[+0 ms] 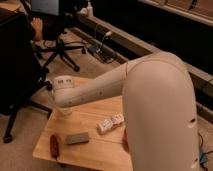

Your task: Place the white sponge in the ceramic cup

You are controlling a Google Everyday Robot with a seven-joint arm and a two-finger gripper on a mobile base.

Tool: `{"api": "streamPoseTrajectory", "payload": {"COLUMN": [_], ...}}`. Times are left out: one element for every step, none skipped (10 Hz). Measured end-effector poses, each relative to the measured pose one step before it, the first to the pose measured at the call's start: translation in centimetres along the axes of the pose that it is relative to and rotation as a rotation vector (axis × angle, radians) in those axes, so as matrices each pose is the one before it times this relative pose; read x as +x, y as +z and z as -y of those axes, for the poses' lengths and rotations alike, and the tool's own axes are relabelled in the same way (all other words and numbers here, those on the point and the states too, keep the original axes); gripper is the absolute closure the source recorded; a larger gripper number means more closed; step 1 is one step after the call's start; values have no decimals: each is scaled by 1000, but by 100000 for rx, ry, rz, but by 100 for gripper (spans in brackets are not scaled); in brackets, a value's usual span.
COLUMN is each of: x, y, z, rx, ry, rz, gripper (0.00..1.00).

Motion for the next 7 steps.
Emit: {"api": "streamPoseTrajectory", "payload": {"x": [-38, 15, 128, 142, 180, -56, -145], "y": [-14, 2, 61, 51, 42, -4, -18], "z": [-80, -158, -154, -51, 234, 214, 85], "rx": [40, 202, 390, 494, 920, 919, 298], "ry": [-511, -662, -374, 193, 539, 678, 188], "rz": [726, 701, 272, 347, 344, 921, 437], "gripper": [100, 98, 90, 80, 69, 59, 55]}}
